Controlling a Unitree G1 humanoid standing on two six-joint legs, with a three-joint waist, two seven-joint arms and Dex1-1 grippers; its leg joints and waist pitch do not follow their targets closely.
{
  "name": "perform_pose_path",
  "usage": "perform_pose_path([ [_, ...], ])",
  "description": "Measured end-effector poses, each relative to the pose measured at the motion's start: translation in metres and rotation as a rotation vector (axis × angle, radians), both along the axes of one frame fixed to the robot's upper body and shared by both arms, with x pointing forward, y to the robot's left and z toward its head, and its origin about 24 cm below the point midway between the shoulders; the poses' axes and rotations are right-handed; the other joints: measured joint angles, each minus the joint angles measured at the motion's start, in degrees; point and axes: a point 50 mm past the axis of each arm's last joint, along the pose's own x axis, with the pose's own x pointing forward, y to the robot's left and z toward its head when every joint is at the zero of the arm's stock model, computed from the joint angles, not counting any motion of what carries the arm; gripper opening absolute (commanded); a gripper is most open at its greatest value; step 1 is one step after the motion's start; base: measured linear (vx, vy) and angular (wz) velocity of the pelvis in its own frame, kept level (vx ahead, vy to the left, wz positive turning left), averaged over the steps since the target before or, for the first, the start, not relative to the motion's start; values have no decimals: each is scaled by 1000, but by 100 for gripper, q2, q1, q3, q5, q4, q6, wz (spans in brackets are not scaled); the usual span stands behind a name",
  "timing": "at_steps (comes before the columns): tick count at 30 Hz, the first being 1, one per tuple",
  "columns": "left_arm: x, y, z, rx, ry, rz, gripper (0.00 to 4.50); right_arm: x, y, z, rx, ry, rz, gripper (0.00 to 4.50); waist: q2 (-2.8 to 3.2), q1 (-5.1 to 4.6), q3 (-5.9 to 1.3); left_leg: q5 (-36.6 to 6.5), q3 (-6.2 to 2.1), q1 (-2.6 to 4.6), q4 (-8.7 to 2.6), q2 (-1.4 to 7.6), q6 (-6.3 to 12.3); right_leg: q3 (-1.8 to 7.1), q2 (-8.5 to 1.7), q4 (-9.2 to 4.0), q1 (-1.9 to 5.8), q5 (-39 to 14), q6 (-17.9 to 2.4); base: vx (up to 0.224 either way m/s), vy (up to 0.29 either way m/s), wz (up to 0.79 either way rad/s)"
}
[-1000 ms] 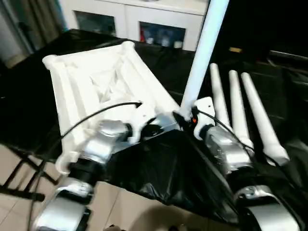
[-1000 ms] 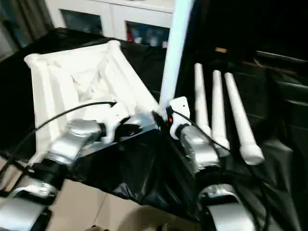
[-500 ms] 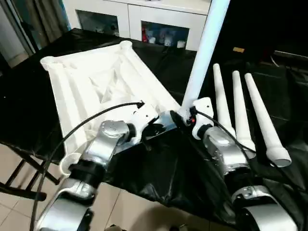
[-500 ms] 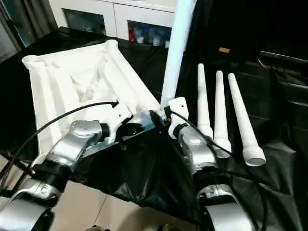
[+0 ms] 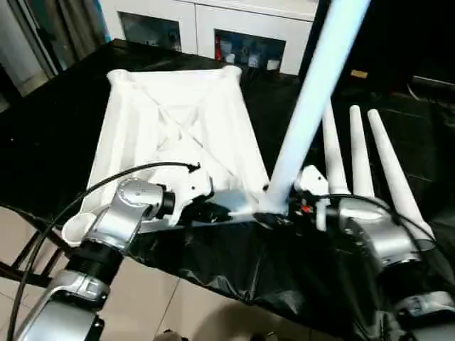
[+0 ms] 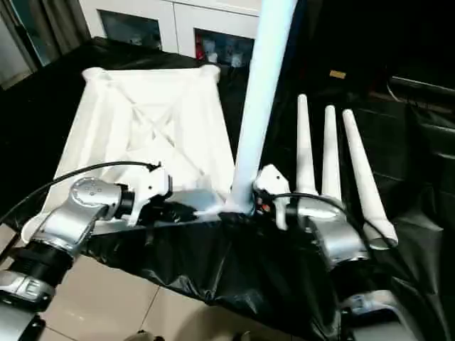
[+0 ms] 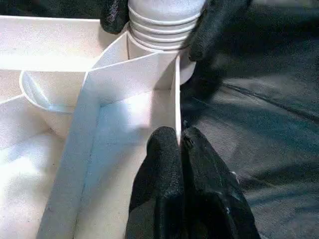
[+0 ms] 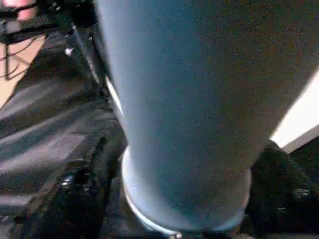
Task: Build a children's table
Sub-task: Rotate leg to tighten
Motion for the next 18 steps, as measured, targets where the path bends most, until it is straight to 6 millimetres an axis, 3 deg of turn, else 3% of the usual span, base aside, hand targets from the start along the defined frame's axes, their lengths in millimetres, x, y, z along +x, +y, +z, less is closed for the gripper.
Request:
perform_pose_path([
  [3, -1, 2, 1, 0, 6, -13, 0, -1, 1, 0, 5, 15, 12, 307, 0, 0, 0, 0, 0, -1, 0, 0, 0, -1, 0, 0, -1, 0, 0, 0, 0, 0],
  [10, 1, 3, 0, -6, 4, 20, 0, -2, 4, -2, 32, 33, -48, 277, -3, 9, -1, 1, 0, 5, 7, 0, -1, 0, 0, 6, 5, 1, -1, 0, 0, 0],
  [18, 20, -19, -4, -39, -36, 280, 0, 29, 22, -11, 105, -10, -533, 275, -10, -125, 3, -14, -1, 17, 25, -1, -34, 7, -1, 2, 18, 23, -10, 0, 0, 0],
])
